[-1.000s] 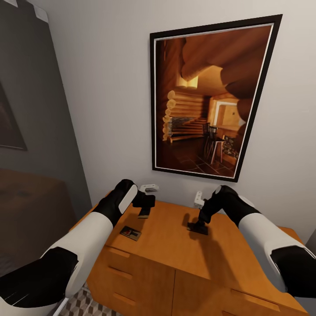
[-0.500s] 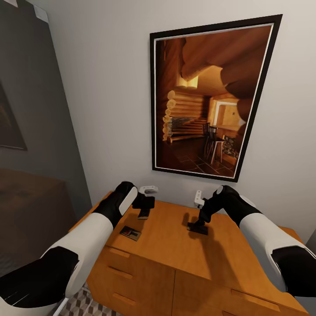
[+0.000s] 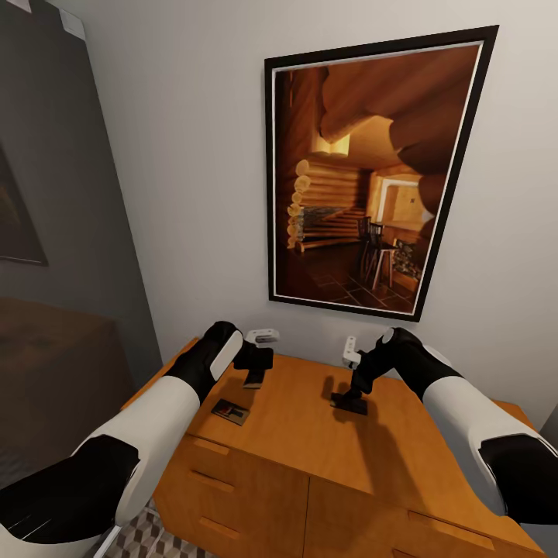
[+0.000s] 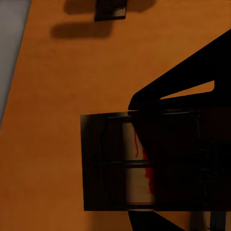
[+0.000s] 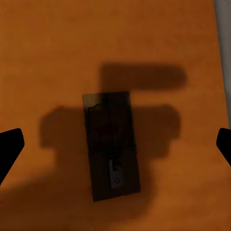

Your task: Take the four mousetraps from the cabinet in the bathroom and place them on the bathroom floor. Make sure all four end up on the same floor surface, and ensure that at least two of them are either under or directly next to the same bathroom sink.

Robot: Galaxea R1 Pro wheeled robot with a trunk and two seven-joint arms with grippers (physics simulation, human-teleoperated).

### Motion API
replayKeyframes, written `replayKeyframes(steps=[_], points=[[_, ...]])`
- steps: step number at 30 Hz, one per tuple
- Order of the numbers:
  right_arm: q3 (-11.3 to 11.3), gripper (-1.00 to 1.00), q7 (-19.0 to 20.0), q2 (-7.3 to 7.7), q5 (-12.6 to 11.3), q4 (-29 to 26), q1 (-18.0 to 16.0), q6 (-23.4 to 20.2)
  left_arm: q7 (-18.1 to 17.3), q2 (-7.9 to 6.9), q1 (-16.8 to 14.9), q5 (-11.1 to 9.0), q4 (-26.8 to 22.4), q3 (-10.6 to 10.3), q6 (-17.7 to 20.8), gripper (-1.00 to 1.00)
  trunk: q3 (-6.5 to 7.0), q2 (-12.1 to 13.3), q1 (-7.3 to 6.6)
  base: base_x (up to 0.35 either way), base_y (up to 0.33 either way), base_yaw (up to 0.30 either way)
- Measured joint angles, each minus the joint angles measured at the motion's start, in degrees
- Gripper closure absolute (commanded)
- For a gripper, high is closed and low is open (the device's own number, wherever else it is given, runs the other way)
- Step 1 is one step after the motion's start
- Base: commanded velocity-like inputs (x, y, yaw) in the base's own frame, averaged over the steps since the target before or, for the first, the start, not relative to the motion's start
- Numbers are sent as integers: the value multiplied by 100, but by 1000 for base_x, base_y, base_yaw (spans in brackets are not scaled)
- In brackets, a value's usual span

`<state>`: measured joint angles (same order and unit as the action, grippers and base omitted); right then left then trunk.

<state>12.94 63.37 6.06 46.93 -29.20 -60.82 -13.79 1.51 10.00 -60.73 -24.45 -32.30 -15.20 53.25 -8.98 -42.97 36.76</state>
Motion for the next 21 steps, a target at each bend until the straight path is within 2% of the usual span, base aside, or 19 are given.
replayKeyframes(steps=[12,21], points=[[-7,-100,-3,-9,-20,-6,0,4,-7,0,0,-6,-3,-5,-26,100,0,0,0,0,0,0],[-2,-100,-31,-16,-10,-7,0,-1,-9,0,0,-7,1,-8,-26,100,0,0,0,0,0,105]])
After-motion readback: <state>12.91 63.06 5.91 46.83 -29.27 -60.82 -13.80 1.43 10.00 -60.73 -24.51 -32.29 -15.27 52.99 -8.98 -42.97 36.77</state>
